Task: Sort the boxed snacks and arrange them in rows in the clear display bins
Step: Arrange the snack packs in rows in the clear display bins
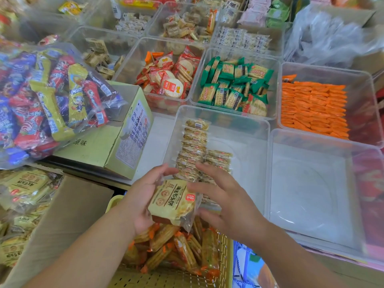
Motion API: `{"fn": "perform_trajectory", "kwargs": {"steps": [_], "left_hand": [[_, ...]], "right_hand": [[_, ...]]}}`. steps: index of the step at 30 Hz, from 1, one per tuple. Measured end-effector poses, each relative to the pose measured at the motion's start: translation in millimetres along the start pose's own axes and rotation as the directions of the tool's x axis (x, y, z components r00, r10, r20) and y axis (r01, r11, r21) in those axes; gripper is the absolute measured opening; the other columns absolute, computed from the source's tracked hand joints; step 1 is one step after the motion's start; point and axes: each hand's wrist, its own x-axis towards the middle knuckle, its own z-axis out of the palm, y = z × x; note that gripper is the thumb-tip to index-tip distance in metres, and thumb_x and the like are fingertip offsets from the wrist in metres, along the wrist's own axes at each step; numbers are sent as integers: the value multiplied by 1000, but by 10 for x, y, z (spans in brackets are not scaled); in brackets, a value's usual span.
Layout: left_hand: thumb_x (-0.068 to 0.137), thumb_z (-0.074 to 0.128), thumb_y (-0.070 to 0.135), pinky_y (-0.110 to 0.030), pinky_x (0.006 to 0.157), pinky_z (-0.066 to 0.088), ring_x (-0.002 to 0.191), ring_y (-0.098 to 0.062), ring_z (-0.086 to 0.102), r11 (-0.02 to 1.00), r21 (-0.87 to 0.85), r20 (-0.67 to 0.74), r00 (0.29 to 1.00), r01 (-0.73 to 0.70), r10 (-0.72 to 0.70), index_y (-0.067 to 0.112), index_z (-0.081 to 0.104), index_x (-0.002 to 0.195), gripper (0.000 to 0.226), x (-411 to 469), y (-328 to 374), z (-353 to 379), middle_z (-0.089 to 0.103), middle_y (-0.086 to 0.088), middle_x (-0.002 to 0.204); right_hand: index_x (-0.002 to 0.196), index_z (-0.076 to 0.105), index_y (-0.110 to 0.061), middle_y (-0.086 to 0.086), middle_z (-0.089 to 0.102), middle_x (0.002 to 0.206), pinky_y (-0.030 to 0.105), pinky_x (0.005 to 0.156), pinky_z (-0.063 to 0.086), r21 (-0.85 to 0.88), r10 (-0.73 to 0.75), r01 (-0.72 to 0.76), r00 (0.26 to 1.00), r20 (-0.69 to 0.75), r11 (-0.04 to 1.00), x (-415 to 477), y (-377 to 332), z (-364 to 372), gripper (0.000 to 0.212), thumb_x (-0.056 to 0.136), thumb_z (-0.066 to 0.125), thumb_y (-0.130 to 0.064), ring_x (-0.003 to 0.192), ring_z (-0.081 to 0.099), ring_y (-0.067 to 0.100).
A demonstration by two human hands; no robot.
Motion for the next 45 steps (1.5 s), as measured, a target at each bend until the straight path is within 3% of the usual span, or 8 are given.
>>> {"fn": "perform_trajectory", "kwargs": {"steps": [6, 8, 12, 16, 22, 29, 38, 45], "left_hand": [[75, 68, 50, -44, 76, 53, 80, -32, 72, 1000, 3, 42, 999, -4, 4, 16, 71, 112, 50, 105, 60, 154, 75, -17, 103], [89, 61, 50, -45, 76, 54, 82, -28, 73, 989, 52, -56, 988, -138, 141, 17, 68, 114, 42, 170, 99, 141, 76, -13, 109], [100, 61, 42, -33, 78, 50, 102, -16, 65, 759, 606, -272, 835, -237, 478, 35, 61, 117, 18, 302, 86, -54, 67, 4, 121], [91, 70, 52, -41, 89, 52, 112, -23, 64, 439, 892, -99, 902, -107, 421, 32, 30, 158, 81, 483, -13, -245, 50, 5, 146], [82, 66, 74, -46, 108, 47, 141, -26, 48, 162, 986, -19, 960, -28, 280, 32, -12, 163, 120, 597, -103, -275, 28, 2, 168], [78, 67, 77, -45, 104, 50, 134, -19, 54, 258, 966, -42, 954, -37, 296, 37, -3, 164, 118, 624, -109, -320, 42, 14, 157], [66, 67, 88, -45, 107, 50, 139, -18, 50, 262, 964, -31, 968, -36, 249, 39, -8, 162, 131, 615, -85, -317, 37, 15, 160], [75, 73, 74, -45, 111, 46, 147, -21, 42, 208, 978, -15, 977, -30, 213, 38, -19, 160, 131, 600, -62, -285, 23, 8, 169]], "right_hand": [[130, 66, -19, 1, 58, 143, 34, 111, 42, -75, -191, 188, 981, -42, 979, 115, 70, -62, 37, 94, 67, -31, 136, 51, 21], [127, 64, -20, 0, 69, 124, 20, 100, 45, -40, -56, 52, 991, -118, 998, 156, 146, -108, 34, 94, 64, -31, 113, 62, 13], [116, 70, -13, 3, 72, 103, 33, 78, 54, -87, 270, -311, 908, -319, 946, 303, 548, -297, 23, 94, 70, -18, 88, 64, 17], [115, 71, -12, 8, 72, 102, 33, 75, 50, -161, 374, -469, 833, -407, 869, 500, 1049, -435, 22, 95, 68, -17, 90, 65, 28], [121, 72, -17, 13, 66, 112, 36, 90, 50, -319, 623, -610, 779, -71, 726, 765, 1579, -232, 27, 96, 61, -15, 104, 61, 33], [140, 54, -24, 13, 58, 136, 28, 76, 42, -146, 721, -708, 662, 205, 691, 905, 1725, 67, 36, 104, 51, -28, 92, 56, 24], [146, 38, -17, 18, 42, 135, 34, 69, 46, -155, 743, -731, 623, 244, 664, 985, 1673, 282, 39, 110, 32, -30, 85, 60, 31], [153, 31, -23, 16, 35, 150, 46, 96, 48, -208, 776, -751, 578, 253, 627, 998, 1591, 285, 45, 109, 29, -35, 113, 57, 37]]}}
